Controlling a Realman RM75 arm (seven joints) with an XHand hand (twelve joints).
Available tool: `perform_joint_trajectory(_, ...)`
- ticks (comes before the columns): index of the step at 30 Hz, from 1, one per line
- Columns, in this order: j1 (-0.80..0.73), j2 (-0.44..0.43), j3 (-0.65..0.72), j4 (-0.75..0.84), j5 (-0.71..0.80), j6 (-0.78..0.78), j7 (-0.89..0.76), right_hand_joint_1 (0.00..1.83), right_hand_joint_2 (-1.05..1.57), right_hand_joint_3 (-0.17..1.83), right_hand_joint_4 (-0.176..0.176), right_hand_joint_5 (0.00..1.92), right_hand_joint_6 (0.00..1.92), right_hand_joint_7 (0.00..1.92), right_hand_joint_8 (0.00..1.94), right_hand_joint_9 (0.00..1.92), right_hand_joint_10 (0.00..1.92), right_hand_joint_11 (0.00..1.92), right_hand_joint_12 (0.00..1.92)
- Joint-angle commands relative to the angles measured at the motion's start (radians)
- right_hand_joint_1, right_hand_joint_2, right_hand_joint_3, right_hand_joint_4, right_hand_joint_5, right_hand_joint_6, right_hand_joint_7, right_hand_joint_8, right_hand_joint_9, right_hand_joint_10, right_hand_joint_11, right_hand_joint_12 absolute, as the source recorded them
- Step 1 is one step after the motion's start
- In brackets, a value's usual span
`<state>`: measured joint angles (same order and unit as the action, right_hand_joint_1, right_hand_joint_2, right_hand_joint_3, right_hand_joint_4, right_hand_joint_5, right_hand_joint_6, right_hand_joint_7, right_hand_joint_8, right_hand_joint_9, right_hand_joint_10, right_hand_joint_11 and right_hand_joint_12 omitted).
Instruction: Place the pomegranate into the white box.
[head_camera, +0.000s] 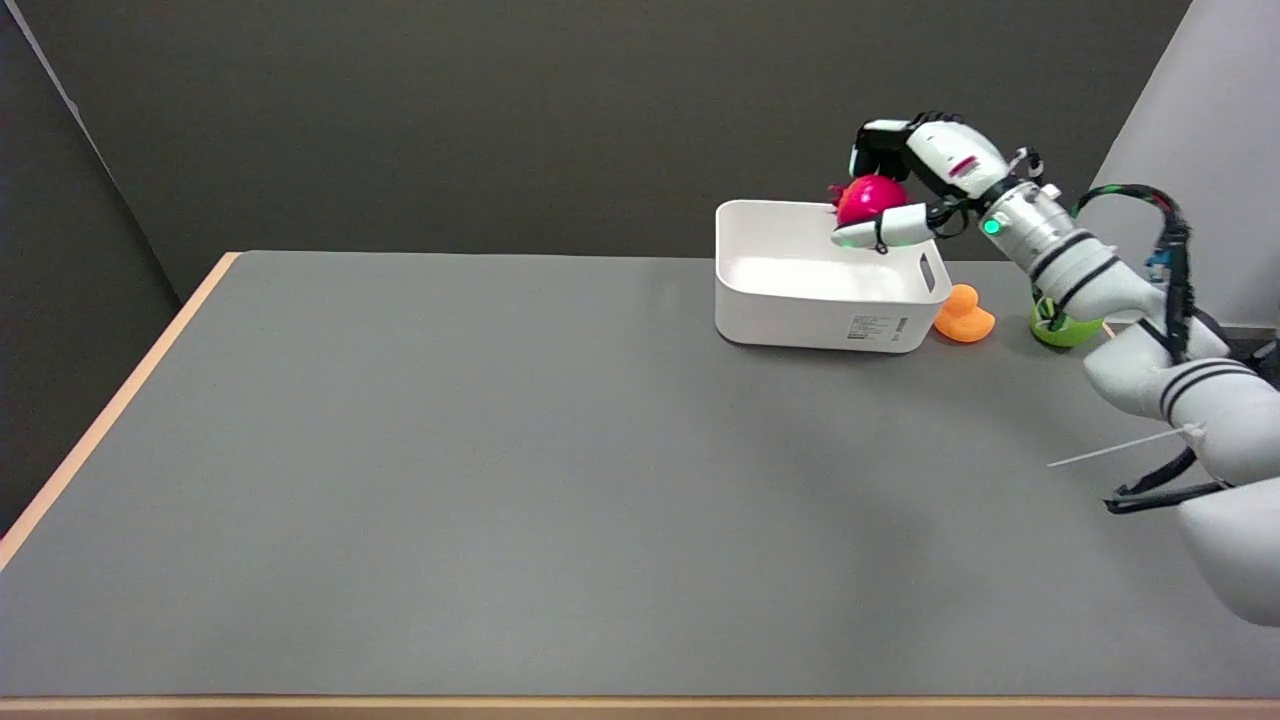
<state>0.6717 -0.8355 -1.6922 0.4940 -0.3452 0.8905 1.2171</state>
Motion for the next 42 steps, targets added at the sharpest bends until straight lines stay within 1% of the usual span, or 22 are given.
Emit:
perform_joint_trajectory(1, 0.123, -0.078, -0.137, 0.043, -0.132, -0.569, -0.044, 1.35, 1.08, 0.29, -0.150, 0.60, 1.53, 0.85, 1.21, 0.81, 1.50, 0.61, 1.65)
perform_joint_trajectory(5, 0.139, -0.080, -0.167, 0.070, -0.130, -0.701, -0.045, 1.35, 1.08, 0.29, -0.150, 0.60, 1.52, 0.85, 1.21, 0.81, 1.50, 0.61, 1.66)
perform_joint_trajectory(9, 0.149, -0.084, -0.180, 0.080, -0.130, -0.780, -0.047, 1.34, 1.08, 0.28, -0.150, 0.60, 1.52, 0.85, 1.22, 0.81, 1.50, 0.61, 1.65)
perform_joint_trajectory(12, 0.138, -0.082, -0.166, 0.069, -0.123, -0.761, -0.049, 1.34, 1.09, 0.27, -0.150, 0.60, 1.52, 0.85, 1.22, 0.80, 1.50, 0.61, 1.64)
perform_joint_trajectory(13, 0.125, -0.080, -0.166, 0.078, -0.108, -0.724, -0.041, 1.31, 1.12, 0.24, -0.152, 0.58, 1.53, 0.85, 1.25, 0.80, 1.47, 0.61, 1.64)
perform_joint_trajectory(14, 0.118, -0.079, -0.161, 0.081, -0.094, -0.711, -0.039, 1.24, 1.16, 0.20, -0.157, 0.55, 1.54, 0.85, 1.31, 0.79, 1.39, 0.60, 1.67)
perform_joint_trajectory(15, 0.103, -0.075, -0.149, 0.081, -0.068, -0.683, -0.039, 1.16, 1.16, 0.24, -0.140, 0.50, 1.48, 0.83, 1.29, 0.76, 1.31, 0.58, 1.68)
perform_joint_trajectory(16, 0.086, -0.071, -0.134, 0.083, -0.017, -0.661, -0.039, 1.01, 0.99, 0.61, -0.037, 0.39, 1.20, 0.72, 1.01, 0.68, 1.24, 0.50, 1.65)
perform_joint_trajectory(17, 0.077, -0.068, -0.128, 0.085, 0.019, -0.653, -0.039, 0.86, 0.84, 0.91, 0.050, 0.28, 0.91, 0.59, 0.74, 0.58, 1.14, 0.40, 1.59)
perform_joint_trajectory(19, 0.052, -0.056, -0.119, 0.102, 0.143, -0.657, -0.043, 0.38, 0.69, 0.90, 0.063, 0.07, 0.31, 0.20, 0.29, 0.20, 0.65, 0.08, 1.17)
perform_joint_trajectory(21, 0.038, -0.047, -0.127, 0.117, 0.192, -0.655, -0.046, 0.27, 0.62, 0.99, 0.068, 0.08, 0.23, 0.12, 0.28, 0.12, 0.61, 0.02, 1.05)
perform_joint_trajectory(23, 0.017, -0.036, -0.127, 0.142, 0.211, -0.652, -0.046, 0.11, 0.62, 0.88, 0.077, 0.04, 0.28, 0.03, 0.22, 0.02, 0.35, 0.00, 0.76)
perform_joint_trajectory(24, 0.000, -0.030, -0.124, 0.161, 0.212, -0.651, -0.046, 0.08, 0.60, 0.90, 0.081, 0.03, 0.28, 0.01, 0.20, 0.00, 0.29, 0.00, 0.71)
perform_joint_trajectory(25, -0.011, -0.025, -0.121, 0.175, 0.213, -0.651, -0.046, 0.08, 0.58, 0.97, 0.084, 0.03, 0.27, 0.00, 0.18, 0.00, 0.26, 0.00, 0.73)
perform_joint_trajectory(27, -0.049, -0.011, -0.108, 0.213, 0.215, -0.651, -0.040, 0.05, 0.56, 0.96, 0.089, 0.03, 0.23, 0.00, 0.10, 0.00, 0.17, 0.00, 0.66)
perform_joint_trajectory(29, -0.085, -0.005, -0.086, 0.239, 0.235, -0.643, -0.039, 0.03, 0.56, 0.96, 0.092, 0.03, 0.22, 0.00, 0.07, 0.00, 0.13, 0.00, 0.66)
perform_joint_trajectory(31, -0.136, 0.003, -0.057, 0.280, 0.268, -0.627, -0.046, 0.03, 0.55, 0.95, 0.093, 0.03, 0.22, 0.00, 0.06, 0.00, 0.12, 0.00, 0.67)
perform_joint_trajectory(34, -0.245, 0.021, 0.015, 0.391, 0.362, -0.581, -0.046, 0.03, 0.55, 0.94, 0.095, 0.03, 0.23, 0.00, 0.04, 0.00, 0.12, 0.00, 0.68)
perform_joint_trajectory(38, -0.480, 0.072, 0.122, 0.607, 0.540, -0.430, -0.046, 0.03, 0.55, 0.95, 0.095, 0.03, 0.21, 0.00, 0.00, 0.00, 0.10, 0.00, 0.66)
perform_joint_trajectory(40, -0.597, 0.097, 0.177, 0.706, 0.603, -0.356, -0.046, 0.02, 0.56, 0.97, 0.101, 0.02, 0.21, 0.00, 0.01, 0.00, 0.17, 0.00, 0.73)
perform_joint_trajectory(41, -0.658, 0.108, 0.204, 0.746, 0.634, -0.319, -0.046, 0.02, 0.58, 0.96, 0.104, 0.04, 0.25, 0.05, 0.07, 0.05, 0.28, 0.00, 0.83)
perform_joint_trajectory(42, -0.700, 0.115, 0.219, 0.773, 0.650, -0.294, -0.046, 0.03, 0.62, 0.95, 0.108, 0.09, 0.31, 0.14, 0.19, 0.14, 0.46, 0.01, 0.99)
